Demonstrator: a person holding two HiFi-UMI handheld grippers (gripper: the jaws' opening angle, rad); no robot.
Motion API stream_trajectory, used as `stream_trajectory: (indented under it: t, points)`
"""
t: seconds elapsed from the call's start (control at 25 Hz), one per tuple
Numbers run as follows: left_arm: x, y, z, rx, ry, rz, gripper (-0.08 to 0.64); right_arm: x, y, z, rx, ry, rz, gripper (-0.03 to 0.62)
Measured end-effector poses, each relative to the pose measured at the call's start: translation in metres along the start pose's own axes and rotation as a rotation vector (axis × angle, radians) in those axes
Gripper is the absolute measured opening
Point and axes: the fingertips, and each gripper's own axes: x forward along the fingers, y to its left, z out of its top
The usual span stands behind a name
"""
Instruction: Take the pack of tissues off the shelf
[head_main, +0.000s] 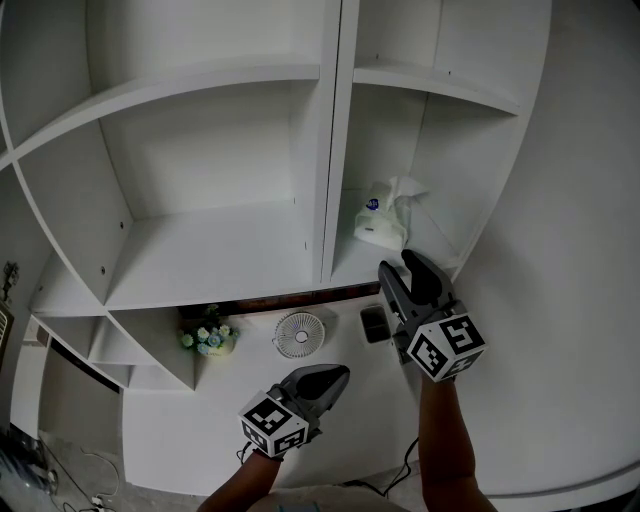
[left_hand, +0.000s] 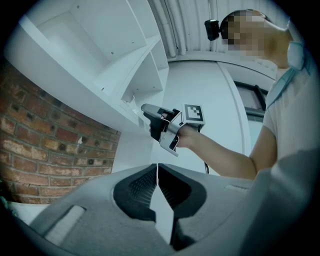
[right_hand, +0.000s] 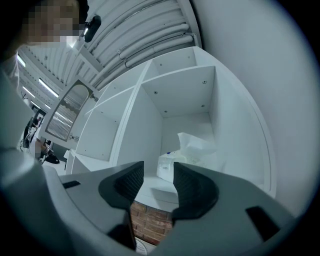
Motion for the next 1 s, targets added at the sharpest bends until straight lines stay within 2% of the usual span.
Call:
stream_trajectory:
  t: [0.6,1.0]
  points:
    - [0.009,0.005,-0.001,-0.004,0.000,-0.004,0.014,0.020,-0.026,0.017,-0.109,0.050,-0.033,0.183]
    - [0.012,0.007,0.001,-0.001,-0.002,-0.005,0.014,0.037,-0.033,0.004,-0.280,0.235,-0.042,0.183]
